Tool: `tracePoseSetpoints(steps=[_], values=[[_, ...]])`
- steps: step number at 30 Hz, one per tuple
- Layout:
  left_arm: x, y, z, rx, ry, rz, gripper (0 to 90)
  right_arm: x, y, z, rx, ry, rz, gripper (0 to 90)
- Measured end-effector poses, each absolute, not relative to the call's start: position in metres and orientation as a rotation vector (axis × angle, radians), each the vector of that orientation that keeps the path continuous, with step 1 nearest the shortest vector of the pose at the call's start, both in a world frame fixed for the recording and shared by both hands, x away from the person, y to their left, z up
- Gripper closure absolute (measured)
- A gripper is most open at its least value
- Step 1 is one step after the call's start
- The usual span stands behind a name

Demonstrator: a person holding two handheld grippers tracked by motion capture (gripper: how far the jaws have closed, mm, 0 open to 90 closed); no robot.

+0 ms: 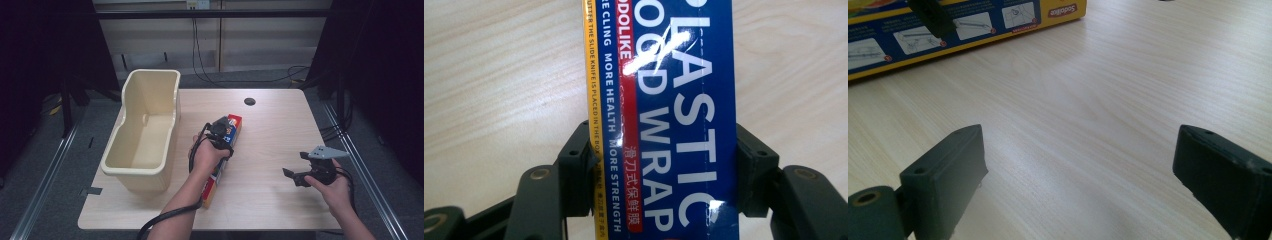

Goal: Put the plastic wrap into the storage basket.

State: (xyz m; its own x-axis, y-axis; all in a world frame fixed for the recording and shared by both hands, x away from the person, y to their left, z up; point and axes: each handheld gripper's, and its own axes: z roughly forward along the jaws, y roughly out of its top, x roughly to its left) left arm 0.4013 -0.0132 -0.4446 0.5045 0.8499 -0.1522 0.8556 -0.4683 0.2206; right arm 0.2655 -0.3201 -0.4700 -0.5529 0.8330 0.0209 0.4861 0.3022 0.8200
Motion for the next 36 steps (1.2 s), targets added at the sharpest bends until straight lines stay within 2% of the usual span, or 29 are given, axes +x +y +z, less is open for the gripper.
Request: tracePoseSetpoints(steps=[7, 19, 36], values=[[0.403, -0.008, -0.417, 2.498, 1.438, -0.103, 40.4, 0.265, -0.32, -0.47, 1.174, 2.169, 1.146, 6.4], [0.406, 0.005, -0.368, 2.546, 1.421, -0.091, 40.4, 0.265, -0.319, -0.471, 1.185, 2.178, 1.139, 3.2], [0.41, 0.032, -0.317, 2.476, 1.486, -0.102, 40.4, 0.265, -0.315, -0.473, 1.154, 2.205, 1.142, 2.0]])
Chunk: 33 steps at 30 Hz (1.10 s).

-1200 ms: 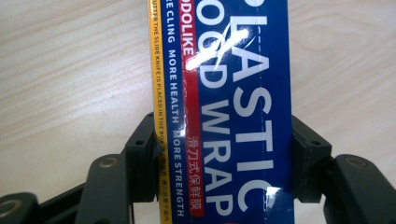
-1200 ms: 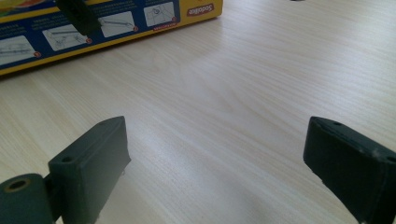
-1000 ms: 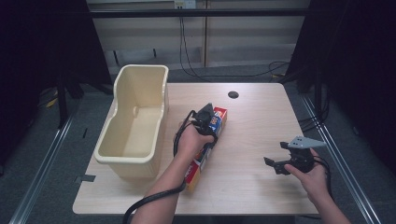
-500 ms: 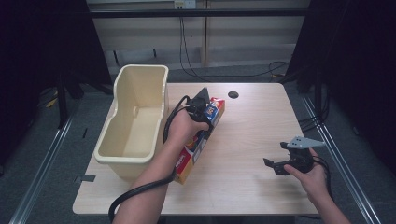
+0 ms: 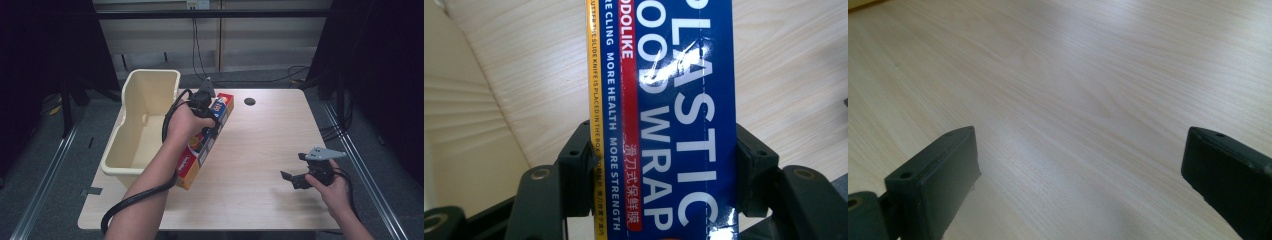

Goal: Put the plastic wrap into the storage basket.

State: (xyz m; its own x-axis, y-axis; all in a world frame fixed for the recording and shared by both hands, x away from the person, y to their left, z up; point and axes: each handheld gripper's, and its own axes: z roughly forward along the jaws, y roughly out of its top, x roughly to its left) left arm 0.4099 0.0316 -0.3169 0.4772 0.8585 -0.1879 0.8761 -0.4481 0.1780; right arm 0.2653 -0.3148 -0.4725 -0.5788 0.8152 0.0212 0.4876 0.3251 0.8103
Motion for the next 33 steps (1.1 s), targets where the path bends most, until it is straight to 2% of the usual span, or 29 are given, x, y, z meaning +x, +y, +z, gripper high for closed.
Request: tracePoseSetpoints(steps=[33], values=[[0.421, 0.074, -0.257, 2.39, 1.603, -0.11, 40.5, 0.264, -0.314, -0.472, 1.138, 2.222, 1.128, 1.9]])
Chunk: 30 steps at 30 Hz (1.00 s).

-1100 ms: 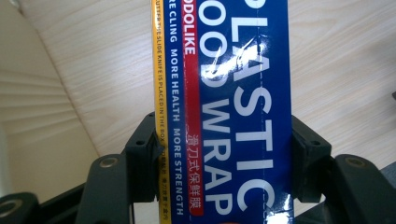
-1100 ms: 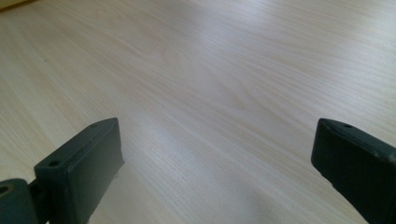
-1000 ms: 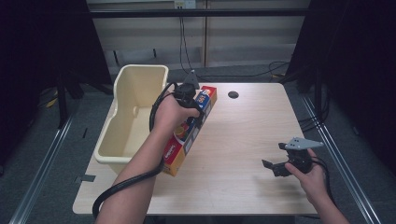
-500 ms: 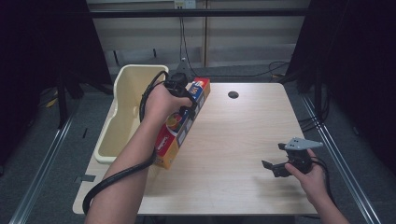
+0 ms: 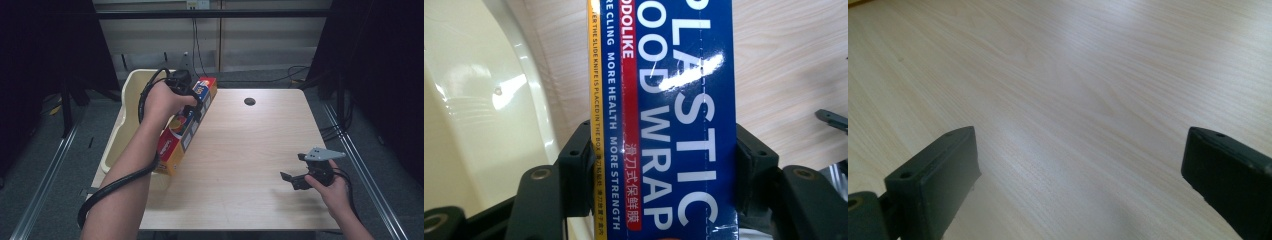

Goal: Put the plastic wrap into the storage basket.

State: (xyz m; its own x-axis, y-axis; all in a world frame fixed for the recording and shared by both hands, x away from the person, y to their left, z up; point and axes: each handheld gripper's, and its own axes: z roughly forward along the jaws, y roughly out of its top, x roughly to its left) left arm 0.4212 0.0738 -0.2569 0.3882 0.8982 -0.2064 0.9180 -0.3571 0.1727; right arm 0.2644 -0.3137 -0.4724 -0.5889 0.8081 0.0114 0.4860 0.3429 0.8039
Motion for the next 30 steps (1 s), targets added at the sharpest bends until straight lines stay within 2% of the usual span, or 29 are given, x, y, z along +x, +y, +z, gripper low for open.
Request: tracePoseSetpoints(steps=[30], values=[[0.425, 0.12, -0.229, 2.273, 1.759, -0.033, 40.5, 0.264, -0.314, -0.472, 1.144, 2.224, 1.135, 1.9]])
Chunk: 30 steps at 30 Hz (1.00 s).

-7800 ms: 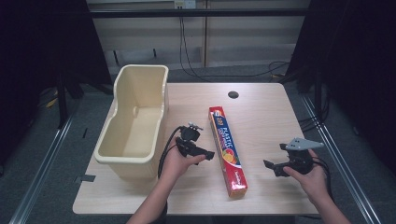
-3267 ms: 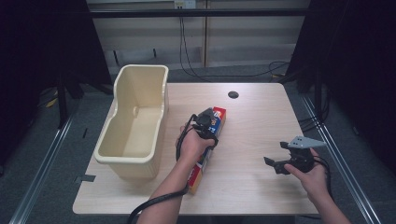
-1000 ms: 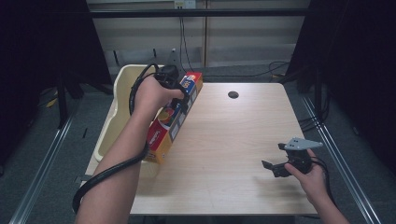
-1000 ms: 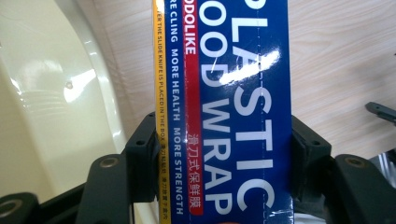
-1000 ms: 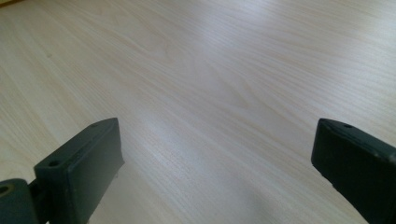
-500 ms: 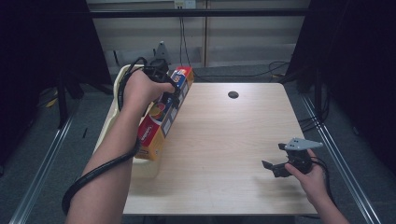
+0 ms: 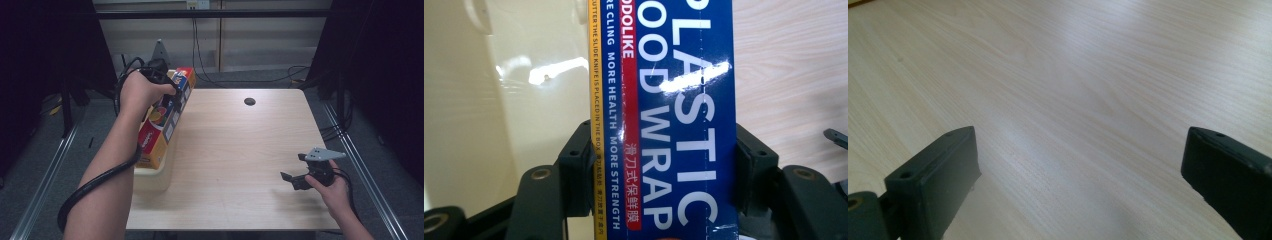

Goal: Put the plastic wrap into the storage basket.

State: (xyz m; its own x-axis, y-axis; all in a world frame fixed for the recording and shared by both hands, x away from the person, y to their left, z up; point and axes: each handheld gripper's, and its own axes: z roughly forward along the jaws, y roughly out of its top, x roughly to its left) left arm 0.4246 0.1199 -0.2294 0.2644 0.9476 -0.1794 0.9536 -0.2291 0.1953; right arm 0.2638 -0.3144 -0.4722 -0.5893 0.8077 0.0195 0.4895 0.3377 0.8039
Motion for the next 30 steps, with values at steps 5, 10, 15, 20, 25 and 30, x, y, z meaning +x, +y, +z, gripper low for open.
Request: tracePoseSetpoints(steps=[5, 10, 15, 20, 25, 30], values=[[0.424, 0.129, -0.226, 2.265, 1.776, -0.015, 40.6, 0.264, -0.315, -0.472, 1.144, 2.218, 1.131, 1.9], [0.423, 0.136, -0.224, 2.25, 1.788, -0.013, 40.5, 0.264, -0.315, -0.472, 1.146, 2.218, 1.132, 2.1], [0.423, 0.143, -0.223, 2.241, 1.803, -0.003, 40.5, 0.264, -0.315, -0.472, 1.142, 2.217, 1.134, 2.1], [0.421, 0.152, -0.224, 2.222, 1.837, 0.008, 40.6, 0.263, -0.315, -0.472, 1.145, 2.217, 1.137, 2.1], [0.42, 0.159, -0.223, 2.205, 1.851, 0.005, 40.5, 0.263, -0.315, -0.472, 1.142, 2.219, 1.135, 2.1], [0.419, 0.166, -0.223, 2.197, 1.87, 0.011, 40.5, 0.263, -0.315, -0.472, 1.143, 2.218, 1.135, 2.1]])
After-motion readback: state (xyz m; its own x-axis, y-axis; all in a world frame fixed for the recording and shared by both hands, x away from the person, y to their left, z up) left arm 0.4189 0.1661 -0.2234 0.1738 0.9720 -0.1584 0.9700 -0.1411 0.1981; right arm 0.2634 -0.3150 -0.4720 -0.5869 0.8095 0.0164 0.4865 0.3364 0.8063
